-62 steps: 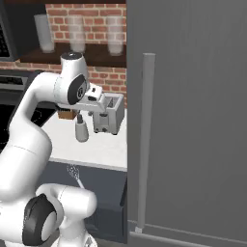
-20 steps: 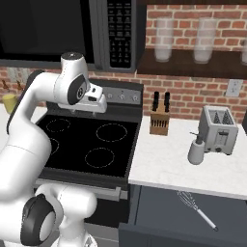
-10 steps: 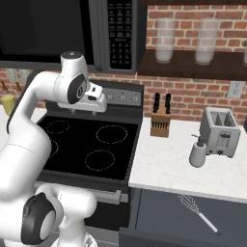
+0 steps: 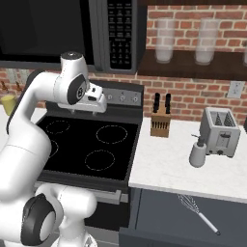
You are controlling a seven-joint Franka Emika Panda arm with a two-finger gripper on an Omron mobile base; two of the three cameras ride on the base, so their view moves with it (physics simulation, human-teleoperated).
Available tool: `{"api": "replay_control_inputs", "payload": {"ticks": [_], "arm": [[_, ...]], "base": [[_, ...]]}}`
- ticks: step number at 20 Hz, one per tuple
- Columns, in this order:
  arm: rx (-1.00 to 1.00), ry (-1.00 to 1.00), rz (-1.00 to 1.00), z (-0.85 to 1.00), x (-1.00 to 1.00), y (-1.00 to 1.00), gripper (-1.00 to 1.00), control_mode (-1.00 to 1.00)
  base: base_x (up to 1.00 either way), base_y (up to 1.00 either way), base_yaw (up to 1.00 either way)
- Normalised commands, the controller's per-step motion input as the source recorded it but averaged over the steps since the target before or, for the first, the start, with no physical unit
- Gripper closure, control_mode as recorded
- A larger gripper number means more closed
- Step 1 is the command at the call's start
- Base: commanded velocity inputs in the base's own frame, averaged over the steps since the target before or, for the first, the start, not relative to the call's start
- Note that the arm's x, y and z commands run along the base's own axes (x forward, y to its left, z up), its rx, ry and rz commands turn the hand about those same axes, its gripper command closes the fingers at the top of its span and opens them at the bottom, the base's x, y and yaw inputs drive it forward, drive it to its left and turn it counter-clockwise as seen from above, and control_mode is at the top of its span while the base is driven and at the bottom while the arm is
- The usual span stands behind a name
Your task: Pick the whisk from the drawer and place it on the counter.
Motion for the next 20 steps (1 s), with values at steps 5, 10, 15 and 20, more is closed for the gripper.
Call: {"api": "replay_control_inputs", "payload": {"ticks": [5,10,15,20], "arm": [[0.0,0.0,0.0,0.0,0.0,0.0,-1.0,1.0],[0.0,0.0,0.0,0.0,-0.21,-0.37,-1.0,-1.0],[0.09,0.0,0.0,-0.1,-0.89,-1.0,-1.0,-1.0],[0.12,0.06,0.0,-0.05,-0.71,-1.0,-1.0,-1.0]], "base": [[0.0,0.0,0.0],[0.0,0.0,0.0],[0.0,0.0,0.0],[0.0,0.0,0.0]]}}
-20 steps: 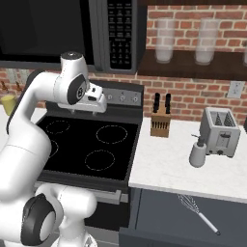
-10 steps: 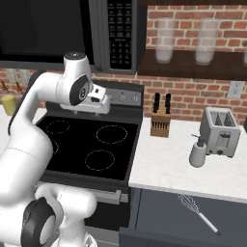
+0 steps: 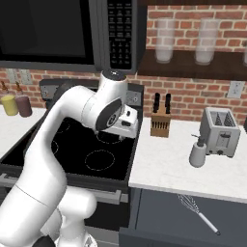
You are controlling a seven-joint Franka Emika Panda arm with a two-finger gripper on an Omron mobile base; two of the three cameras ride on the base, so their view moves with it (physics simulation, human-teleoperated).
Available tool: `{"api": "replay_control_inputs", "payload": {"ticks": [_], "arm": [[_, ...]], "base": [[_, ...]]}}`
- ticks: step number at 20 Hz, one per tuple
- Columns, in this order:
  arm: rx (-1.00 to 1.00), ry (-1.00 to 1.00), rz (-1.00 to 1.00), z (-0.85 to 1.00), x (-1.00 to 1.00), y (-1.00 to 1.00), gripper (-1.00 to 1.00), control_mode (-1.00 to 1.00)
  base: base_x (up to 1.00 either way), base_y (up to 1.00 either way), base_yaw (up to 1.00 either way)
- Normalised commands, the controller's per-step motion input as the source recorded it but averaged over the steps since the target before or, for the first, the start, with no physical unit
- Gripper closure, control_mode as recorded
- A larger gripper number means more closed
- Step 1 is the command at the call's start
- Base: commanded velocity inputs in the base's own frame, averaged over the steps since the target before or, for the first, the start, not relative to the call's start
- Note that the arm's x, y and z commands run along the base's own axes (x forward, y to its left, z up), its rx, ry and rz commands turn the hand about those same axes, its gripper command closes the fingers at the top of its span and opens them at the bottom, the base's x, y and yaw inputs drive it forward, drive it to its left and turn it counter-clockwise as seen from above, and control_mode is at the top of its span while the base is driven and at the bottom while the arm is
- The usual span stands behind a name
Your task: Pick the whisk from the drawer and place it on the counter.
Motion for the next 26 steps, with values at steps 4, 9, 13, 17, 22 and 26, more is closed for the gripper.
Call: {"api": "replay_control_inputs", "payload": {"ticks": [4,9,13,17,22,26], "arm": [[0.06,0.11,-0.01,-0.04,-0.31,-1.0,-1.0,-1.0],[0.0,0.15,-0.05,-0.1,0.0,-1.0,-1.0,-1.0],[-0.01,0.16,-0.05,-0.23,0.0,-0.97,-1.0,-1.0],[0.0,0.11,-0.01,-0.64,-0.03,-0.96,-1.0,-1.0],[0.0,0.06,0.0,-0.98,-0.28,-0.97,-1.0,-1.0],[0.0,0.03,0.0,-0.84,-0.22,-0.79,-1.0,-1.0]], "base": [[0.0,0.0,0.0],[0.0,0.0,0.0],[0.0,0.0,0.0],[0.0,0.0,0.0],[0.0,0.0,0.0],[0.0,0.0,0.0]]}}
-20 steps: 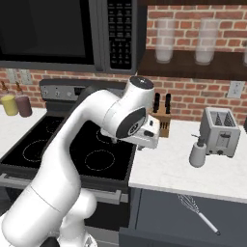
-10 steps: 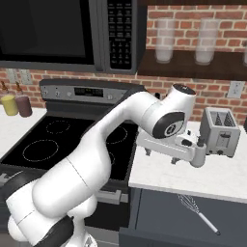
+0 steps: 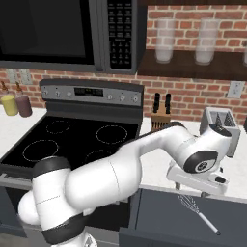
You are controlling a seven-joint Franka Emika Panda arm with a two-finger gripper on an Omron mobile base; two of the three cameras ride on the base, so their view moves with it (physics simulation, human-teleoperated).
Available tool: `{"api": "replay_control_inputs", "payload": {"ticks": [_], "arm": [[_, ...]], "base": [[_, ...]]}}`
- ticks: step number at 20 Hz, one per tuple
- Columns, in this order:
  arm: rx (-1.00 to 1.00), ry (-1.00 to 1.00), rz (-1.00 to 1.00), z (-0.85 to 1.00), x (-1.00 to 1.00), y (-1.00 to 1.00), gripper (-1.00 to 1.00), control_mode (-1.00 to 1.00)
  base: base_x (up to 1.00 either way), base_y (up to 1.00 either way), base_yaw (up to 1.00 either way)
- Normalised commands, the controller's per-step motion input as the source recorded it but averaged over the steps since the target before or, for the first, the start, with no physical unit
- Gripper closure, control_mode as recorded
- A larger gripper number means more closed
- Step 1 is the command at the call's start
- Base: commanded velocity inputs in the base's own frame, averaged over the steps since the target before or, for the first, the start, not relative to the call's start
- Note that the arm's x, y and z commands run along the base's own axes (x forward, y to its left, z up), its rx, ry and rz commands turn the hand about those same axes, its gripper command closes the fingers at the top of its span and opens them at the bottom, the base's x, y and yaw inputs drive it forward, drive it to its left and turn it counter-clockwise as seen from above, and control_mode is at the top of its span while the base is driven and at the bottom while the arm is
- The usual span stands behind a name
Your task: Pick the whisk from the drawer and place it on the counter.
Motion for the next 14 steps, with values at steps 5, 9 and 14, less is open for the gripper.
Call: {"api": "replay_control_inputs", "payload": {"ticks": [5,9,14], "arm": [[0.0,0.01,0.0,-0.4,-0.05,-0.49,-1.0,-1.0],[0.0,0.07,0.0,-0.06,0.0,-0.29,-1.0,-1.0],[0.0,0.06,0.0,-0.04,-0.01,-0.3,-1.0,-1.0]], "base": [[0.0,0.0,0.0],[0.0,0.0,0.0],[0.0,0.0,0.0]]}}
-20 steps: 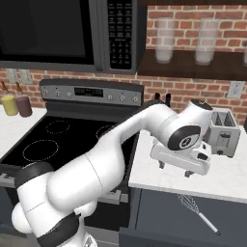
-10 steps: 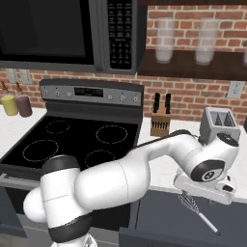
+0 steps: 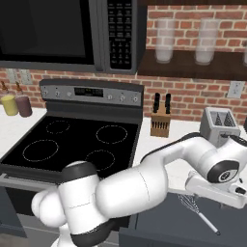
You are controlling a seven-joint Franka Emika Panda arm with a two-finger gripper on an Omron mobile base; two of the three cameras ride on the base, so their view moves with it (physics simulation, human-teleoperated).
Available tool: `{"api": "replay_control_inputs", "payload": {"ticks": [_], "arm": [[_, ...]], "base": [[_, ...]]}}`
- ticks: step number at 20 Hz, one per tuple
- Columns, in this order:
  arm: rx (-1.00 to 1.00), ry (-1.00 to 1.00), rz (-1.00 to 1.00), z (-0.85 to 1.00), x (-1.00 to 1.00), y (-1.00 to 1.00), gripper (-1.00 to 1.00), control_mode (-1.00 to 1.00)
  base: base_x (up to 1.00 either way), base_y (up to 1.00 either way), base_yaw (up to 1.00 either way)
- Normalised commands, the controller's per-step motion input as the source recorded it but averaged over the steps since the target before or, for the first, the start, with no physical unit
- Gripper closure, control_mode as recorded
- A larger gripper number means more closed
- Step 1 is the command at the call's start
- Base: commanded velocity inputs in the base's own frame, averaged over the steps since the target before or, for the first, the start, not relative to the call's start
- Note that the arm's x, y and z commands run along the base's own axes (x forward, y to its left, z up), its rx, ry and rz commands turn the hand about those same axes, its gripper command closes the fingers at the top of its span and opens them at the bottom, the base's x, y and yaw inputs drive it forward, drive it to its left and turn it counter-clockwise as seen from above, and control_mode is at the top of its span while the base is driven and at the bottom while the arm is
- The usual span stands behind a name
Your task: Pick the whisk from the drawer and place it on the counter.
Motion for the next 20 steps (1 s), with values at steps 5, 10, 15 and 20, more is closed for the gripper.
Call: {"api": "replay_control_inputs", "payload": {"ticks": [5,10,15,20], "arm": [[0.0,0.03,0.0,-0.27,-0.01,-0.14,-1.0,-1.0],[0.0,-0.02,0.0,-0.61,0.0,-0.12,-1.0,-1.0],[0.0,0.0,0.05,-0.49,0.01,-0.01,-1.0,-1.0],[0.0,0.0,0.13,-0.39,0.04,0.0,-1.0,-1.0]], "base": [[0.0,0.0,0.0],[0.0,0.0,0.0],[0.0,0.0,0.0],[0.0,0.0,0.0]]}}
